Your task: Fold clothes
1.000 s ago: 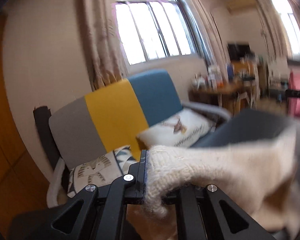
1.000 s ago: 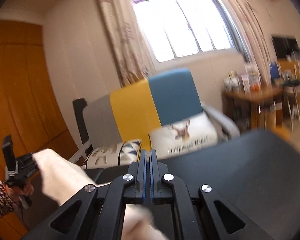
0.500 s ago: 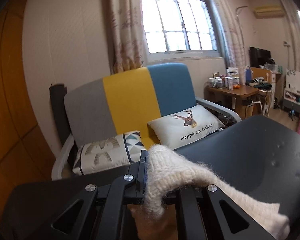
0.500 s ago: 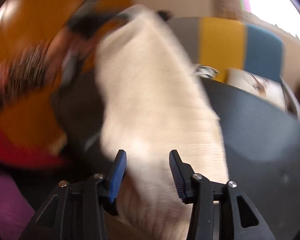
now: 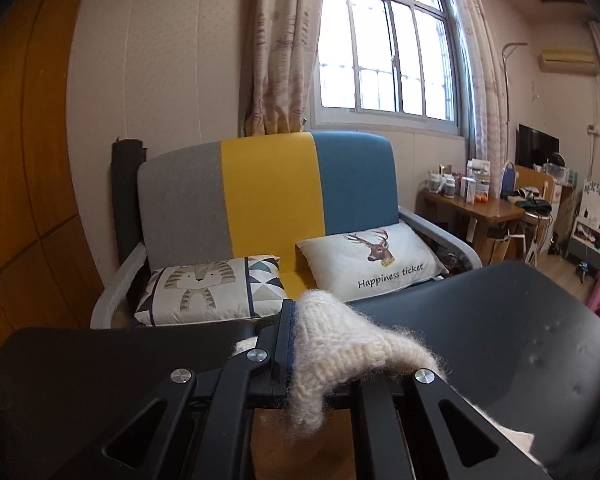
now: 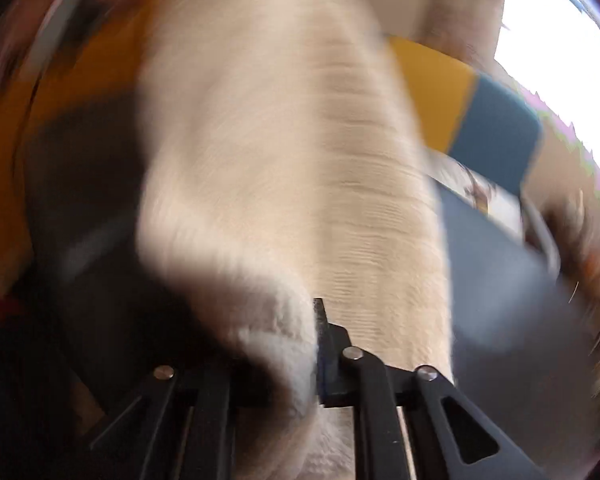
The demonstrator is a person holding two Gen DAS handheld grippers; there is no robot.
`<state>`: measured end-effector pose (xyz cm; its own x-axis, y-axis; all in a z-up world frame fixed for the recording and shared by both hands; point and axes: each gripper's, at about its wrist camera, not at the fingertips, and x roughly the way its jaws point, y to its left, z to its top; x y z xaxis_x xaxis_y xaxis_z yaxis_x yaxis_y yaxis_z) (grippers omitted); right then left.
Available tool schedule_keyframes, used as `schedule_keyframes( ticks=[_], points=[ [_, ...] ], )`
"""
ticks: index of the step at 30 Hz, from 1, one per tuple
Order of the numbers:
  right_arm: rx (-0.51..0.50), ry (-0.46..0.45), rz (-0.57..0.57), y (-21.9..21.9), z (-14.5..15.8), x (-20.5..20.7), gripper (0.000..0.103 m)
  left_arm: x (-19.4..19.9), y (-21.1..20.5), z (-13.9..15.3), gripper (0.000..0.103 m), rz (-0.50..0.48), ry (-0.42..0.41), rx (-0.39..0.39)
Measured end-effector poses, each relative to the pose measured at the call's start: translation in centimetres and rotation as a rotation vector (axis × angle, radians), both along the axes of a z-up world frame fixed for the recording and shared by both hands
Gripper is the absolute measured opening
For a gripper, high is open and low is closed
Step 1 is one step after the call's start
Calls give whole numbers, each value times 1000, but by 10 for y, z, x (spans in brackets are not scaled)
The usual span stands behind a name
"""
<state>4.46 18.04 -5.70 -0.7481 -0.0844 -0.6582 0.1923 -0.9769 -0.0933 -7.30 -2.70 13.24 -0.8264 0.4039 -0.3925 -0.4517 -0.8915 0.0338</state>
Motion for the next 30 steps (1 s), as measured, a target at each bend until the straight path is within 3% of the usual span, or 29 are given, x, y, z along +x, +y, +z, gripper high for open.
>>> schedule_keyframes(
  ticks=[3,6,10,15,22,30],
  points=[
    [-196,127,-134,57,48,12,11,19,-11,12,7,7,65,29],
    [-313,299,-220,105,103,31,11,42,-22,34,7,17,132,94],
    [-394,492,-205,134,170,45,11,65,-39,71,7,36,213,204],
    [-407,710,-138,144,238,68,11,102,-56,116,7,18,325,296],
    [-513,832,-2,146,293,103,11,153,-78,164,7,-29,438,387],
    [-545,890,144,120,339,166,11,185,-97,206,7,-69,447,452]
  ],
)
